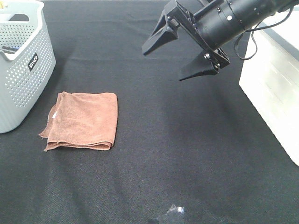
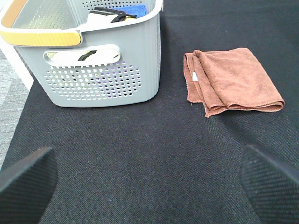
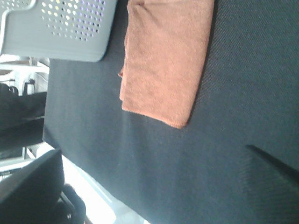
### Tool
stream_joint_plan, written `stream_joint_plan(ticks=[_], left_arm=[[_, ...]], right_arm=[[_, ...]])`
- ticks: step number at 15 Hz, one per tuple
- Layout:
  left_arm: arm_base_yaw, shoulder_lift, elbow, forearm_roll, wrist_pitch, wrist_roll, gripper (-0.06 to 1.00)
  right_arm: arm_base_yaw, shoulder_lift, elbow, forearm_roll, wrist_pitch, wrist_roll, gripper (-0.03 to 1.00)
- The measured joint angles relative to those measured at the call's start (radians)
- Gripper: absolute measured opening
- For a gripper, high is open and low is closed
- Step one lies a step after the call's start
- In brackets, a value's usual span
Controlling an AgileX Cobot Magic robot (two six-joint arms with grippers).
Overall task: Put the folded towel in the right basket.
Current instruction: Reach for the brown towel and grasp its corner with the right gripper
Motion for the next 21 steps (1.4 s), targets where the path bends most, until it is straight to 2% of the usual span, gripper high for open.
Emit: stream_joint_plan(ticks=[1, 4, 6, 8, 11, 15, 18, 21], left_arm=[[0.000, 0.000, 0.000, 0.000, 0.000, 0.000, 0.99], [0.000, 0.000, 0.000, 0.000, 0.000, 0.000, 0.99], [0.000, 0.000, 0.000, 0.000, 0.000, 0.000, 0.99], [0.000, 0.000, 0.000, 0.000, 0.000, 0.000, 0.99], [0.000, 0.000, 0.000, 0.000, 0.000, 0.000, 0.99], [0.000, 0.000, 0.000, 0.000, 0.000, 0.000, 0.99], [0.000, 0.000, 0.000, 0.000, 0.000, 0.000, 0.99], [0.000, 0.000, 0.000, 0.000, 0.000, 0.000, 0.99]], right_arm=[[0.000, 0.000, 0.000, 0.000, 0.000, 0.000, 0.97], [0.013, 0.051, -0.012, 0.020, -0.081, 0.001, 0.97], [0.054, 0.132, -0.059, 0.021, -0.106, 0.003, 0.96], [0.114, 0.265, -0.160, 0.026, -0.114, 0.006, 0.96], [0.128, 0.430, -0.260, 0.025, -0.119, 0.015, 0.96], [0.130, 0.527, -0.325, 0.024, -0.121, 0.039, 0.96], [0.145, 0.594, -0.395, -0.032, -0.125, 0.109, 0.95], [0.149, 0.606, -0.411, -0.041, -0.124, 0.145, 0.95]])
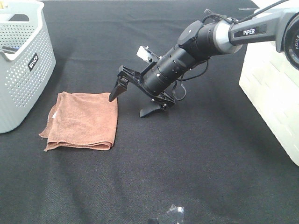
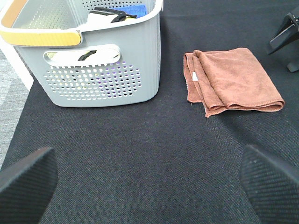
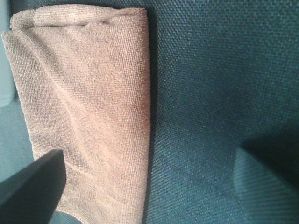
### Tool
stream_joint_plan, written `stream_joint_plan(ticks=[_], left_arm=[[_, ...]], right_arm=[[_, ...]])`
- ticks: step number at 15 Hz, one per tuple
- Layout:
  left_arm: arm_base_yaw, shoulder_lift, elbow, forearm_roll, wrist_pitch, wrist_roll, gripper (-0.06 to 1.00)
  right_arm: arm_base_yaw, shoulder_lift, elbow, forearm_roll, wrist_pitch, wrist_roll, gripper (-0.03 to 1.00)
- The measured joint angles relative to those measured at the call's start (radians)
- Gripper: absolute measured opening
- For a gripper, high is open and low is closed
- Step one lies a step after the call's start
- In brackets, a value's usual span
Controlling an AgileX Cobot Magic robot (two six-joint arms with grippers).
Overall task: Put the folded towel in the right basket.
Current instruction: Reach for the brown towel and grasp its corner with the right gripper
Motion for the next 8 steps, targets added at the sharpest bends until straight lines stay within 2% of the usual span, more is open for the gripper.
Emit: stream_joint_plan(ticks=[2, 5, 6, 8], left_arm=[[0.000, 0.000, 0.000, 0.000, 0.000, 0.000, 0.99], [0.000, 0.000, 0.000, 0.000, 0.000, 0.000, 0.99], [0.000, 0.000, 0.000, 0.000, 0.000, 0.000, 0.99], [0.000, 0.000, 0.000, 0.000, 0.000, 0.000, 0.99]], right_arm=[[0.007, 0.001, -0.002, -0.003, -0.004, 0.000, 0.95], [0.102, 0.025, -0.023, 0.029, -0.110, 0.000, 0.93], [0.102, 0.025, -0.023, 0.029, -0.110, 0.000, 0.93], [0.161, 0.085, -0.103, 0.106, -0.107, 0.000, 0.91]])
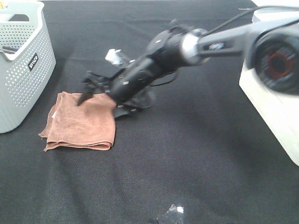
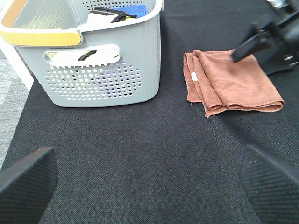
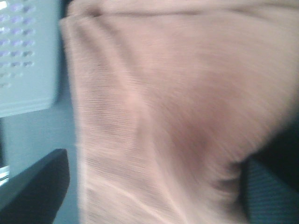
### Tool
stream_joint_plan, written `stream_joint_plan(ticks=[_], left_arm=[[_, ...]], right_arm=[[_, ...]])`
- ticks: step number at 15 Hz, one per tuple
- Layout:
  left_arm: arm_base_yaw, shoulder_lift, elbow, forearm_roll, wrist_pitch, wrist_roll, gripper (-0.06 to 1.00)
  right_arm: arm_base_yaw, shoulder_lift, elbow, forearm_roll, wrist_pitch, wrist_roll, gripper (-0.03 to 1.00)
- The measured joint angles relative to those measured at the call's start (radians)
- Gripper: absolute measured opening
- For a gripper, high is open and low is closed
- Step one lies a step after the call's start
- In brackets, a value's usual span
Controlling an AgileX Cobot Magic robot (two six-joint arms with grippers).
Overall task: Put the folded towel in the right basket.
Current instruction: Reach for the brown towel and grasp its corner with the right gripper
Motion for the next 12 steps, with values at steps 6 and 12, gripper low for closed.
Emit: stream_joint_plan(ticks=[6, 12], left_arm=[[0.000, 0.000, 0.000, 0.000, 0.000, 0.000, 0.99], [0.000, 0.000, 0.000, 0.000, 0.000, 0.000, 0.99]], right_arm=[[0.115, 0.126, -0.221, 0.039, 0.066, 0.000, 0.75], [0.114, 0.143, -0.221, 0.019, 0.065, 0.000, 0.20]])
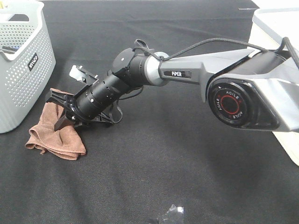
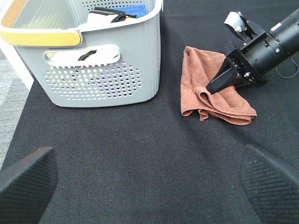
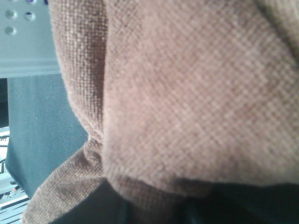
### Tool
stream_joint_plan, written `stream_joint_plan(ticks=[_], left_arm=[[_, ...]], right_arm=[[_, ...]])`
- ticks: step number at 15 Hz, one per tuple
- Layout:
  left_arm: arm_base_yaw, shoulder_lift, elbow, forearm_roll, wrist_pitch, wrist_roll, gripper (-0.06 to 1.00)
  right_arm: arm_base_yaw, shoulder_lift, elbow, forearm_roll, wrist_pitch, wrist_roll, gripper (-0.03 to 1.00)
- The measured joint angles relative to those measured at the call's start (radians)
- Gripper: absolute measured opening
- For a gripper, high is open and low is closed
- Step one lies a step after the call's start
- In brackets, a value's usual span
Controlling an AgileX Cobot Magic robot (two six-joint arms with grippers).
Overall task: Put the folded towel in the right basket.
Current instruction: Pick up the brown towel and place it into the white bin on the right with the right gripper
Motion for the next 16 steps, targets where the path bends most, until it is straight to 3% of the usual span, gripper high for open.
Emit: stream_joint_plan(ticks=[3, 8, 11, 16], left_arm=[[0.000, 0.000, 0.000, 0.000, 0.000, 0.000, 0.99], [0.000, 0.000, 0.000, 0.000, 0.000, 0.000, 0.99], [0.000, 0.000, 0.000, 0.000, 0.000, 0.000, 0.99], [0.000, 0.000, 0.000, 0.000, 0.000, 0.000, 0.99]], right_arm=[[0.000, -0.026, -0.005, -0.061, 0.058, 0.000, 0.20], [-0.074, -0.142, -0.170, -0.259, 0.426, 0.055, 0.20], [-0.141, -0.181, -0.275, -0.308, 0.458, 0.107, 0.20], [-0.235, -0.328, -0.289, -0.340, 0.466, 0.126, 0.20]])
